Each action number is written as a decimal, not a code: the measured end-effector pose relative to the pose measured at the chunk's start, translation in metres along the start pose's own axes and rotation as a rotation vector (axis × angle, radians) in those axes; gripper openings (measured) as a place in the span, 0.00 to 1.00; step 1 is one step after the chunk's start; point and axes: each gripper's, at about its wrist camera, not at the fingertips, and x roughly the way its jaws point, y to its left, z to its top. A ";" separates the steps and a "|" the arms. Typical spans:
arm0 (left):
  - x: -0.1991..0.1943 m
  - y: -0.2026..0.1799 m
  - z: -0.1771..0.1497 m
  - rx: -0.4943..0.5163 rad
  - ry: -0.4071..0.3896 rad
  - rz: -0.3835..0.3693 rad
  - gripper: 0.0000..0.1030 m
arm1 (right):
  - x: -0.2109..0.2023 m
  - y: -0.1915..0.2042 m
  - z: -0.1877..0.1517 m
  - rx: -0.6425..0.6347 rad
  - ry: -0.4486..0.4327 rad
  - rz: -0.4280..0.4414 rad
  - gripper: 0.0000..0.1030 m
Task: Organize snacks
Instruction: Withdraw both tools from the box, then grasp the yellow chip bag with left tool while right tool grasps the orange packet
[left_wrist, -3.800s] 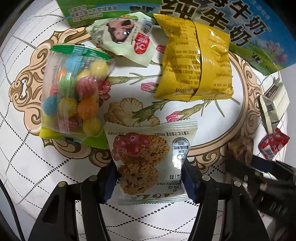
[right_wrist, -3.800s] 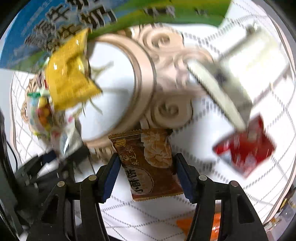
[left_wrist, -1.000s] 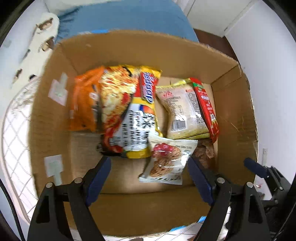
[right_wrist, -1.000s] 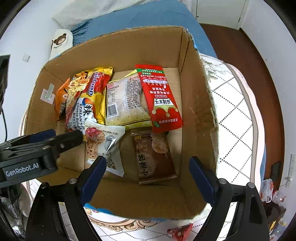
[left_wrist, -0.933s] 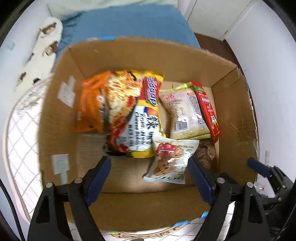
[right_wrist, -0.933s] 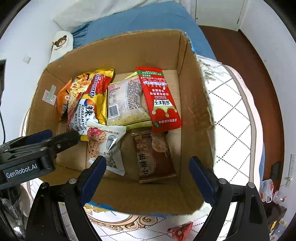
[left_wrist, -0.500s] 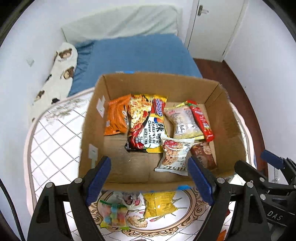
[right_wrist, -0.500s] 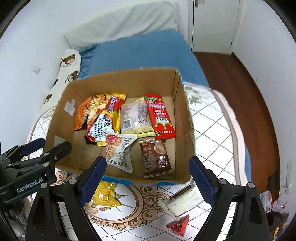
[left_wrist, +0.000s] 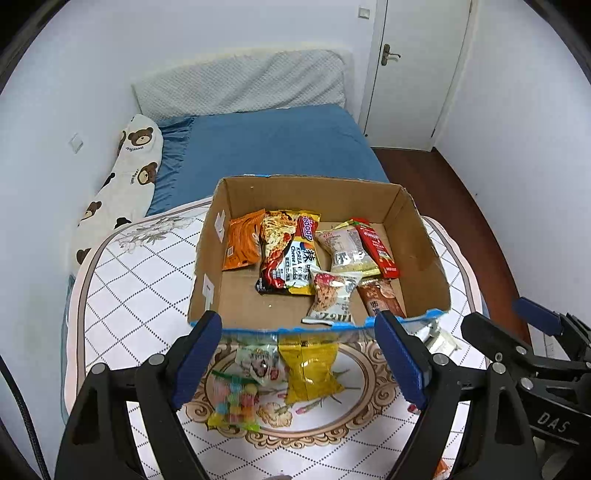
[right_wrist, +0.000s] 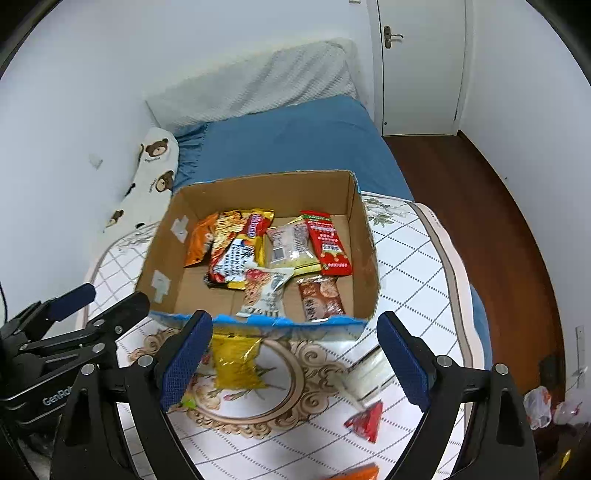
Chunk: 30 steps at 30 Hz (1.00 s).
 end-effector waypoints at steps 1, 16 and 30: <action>-0.003 0.001 -0.004 -0.006 0.002 -0.006 0.82 | -0.004 -0.001 -0.005 0.007 0.000 0.005 0.90; 0.055 -0.012 -0.131 0.021 0.294 -0.021 0.82 | 0.055 -0.081 -0.175 0.086 0.407 -0.106 0.90; 0.114 0.004 -0.151 -0.055 0.451 0.031 0.82 | 0.131 -0.095 -0.252 0.105 0.551 -0.145 0.68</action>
